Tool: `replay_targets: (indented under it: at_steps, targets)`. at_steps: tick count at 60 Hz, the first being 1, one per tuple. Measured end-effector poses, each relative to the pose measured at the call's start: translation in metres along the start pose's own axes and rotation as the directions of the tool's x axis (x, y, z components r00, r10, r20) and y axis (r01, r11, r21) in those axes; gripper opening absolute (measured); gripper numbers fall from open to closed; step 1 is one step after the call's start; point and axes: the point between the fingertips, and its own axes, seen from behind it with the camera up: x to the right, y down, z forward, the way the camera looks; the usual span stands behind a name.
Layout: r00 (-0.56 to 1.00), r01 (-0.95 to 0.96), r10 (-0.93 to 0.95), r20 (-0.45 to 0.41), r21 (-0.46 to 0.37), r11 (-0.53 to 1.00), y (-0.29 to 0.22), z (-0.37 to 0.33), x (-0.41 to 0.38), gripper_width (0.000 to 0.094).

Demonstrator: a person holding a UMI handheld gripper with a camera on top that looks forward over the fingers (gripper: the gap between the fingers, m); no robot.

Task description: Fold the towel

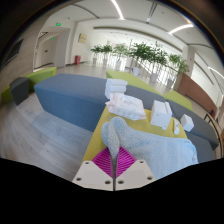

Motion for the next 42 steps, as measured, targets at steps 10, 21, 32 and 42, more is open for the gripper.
replay_targets:
  at_steps: [10,21,32,42]
  targets:
    - [0.991,-0.132,0.132,-0.001,0.088,0.987,-0.047,-0.042,0.065,0.0011]
    - [0.962,-0.236,0.247,-0.116,0.099,0.967,-0.036,-0.071,0.191,0.0029]
    - [0.911,-0.352,0.331,-0.245,-0.043,0.935,0.050,-0.052,0.274,0.0033]
    - [0.903,-0.396,0.368,-0.221,-0.096,0.913,0.076,-0.045,0.283,0.0066]
